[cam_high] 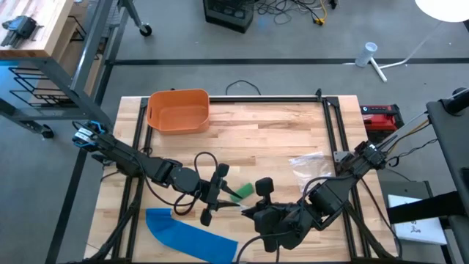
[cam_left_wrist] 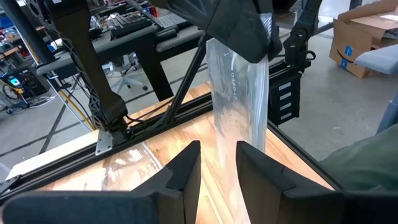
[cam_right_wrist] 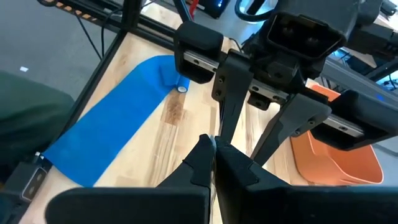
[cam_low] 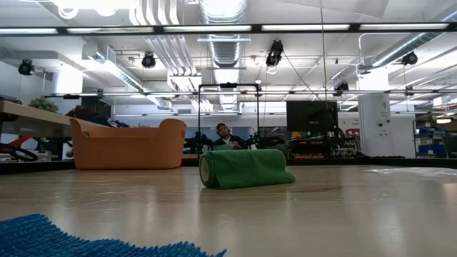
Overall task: Roll bandage
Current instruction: Open the top transparent zip bag
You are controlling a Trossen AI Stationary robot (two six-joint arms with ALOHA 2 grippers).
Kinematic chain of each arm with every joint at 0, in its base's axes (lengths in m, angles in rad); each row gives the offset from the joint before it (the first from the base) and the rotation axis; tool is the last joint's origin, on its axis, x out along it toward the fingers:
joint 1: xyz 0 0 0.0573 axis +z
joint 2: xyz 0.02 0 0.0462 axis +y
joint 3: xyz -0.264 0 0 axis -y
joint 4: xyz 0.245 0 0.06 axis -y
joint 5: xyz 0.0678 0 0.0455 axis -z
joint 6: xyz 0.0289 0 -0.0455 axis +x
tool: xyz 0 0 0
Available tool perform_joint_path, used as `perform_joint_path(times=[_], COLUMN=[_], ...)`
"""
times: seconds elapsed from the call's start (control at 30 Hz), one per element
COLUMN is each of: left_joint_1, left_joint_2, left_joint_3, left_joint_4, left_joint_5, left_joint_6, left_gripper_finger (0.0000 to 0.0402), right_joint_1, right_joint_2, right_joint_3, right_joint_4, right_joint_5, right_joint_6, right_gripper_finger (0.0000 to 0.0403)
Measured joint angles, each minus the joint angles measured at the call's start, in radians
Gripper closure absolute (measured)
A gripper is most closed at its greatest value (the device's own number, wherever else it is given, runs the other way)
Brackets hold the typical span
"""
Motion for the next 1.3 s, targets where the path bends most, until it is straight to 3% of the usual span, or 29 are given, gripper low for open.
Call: perform_joint_path(times=[0.37,0.7,1.0,1.3], left_joint_1=[0.000,0.000,0.000,0.000], left_joint_2=[0.000,0.000,0.000,0.000], left_joint_3=[0.000,0.000,0.000,0.000], left_joint_4=[0.000,0.000,0.000,0.000], left_joint_5=[0.000,0.000,0.000,0.000], left_joint_6=[0.000,0.001,0.001,0.001], left_gripper_finger=[0.0295,0.0280,0.0300,0.0315], right_joint_1=[-0.010,-0.016,-0.015,-0.020], right_joint_2=[0.000,0.000,0.000,0.000], right_joint_3=[0.000,0.000,0.000,0.000], right_joint_4=[-0.074,-0.038,-0.031,-0.015], right_joint_5=[0.003,-0.001,-0.082,-0.079], right_joint_6=[0.076,0.035,0.002,0.008], right_gripper_finger=[0.0401,0.0401,0.0401,0.0401])
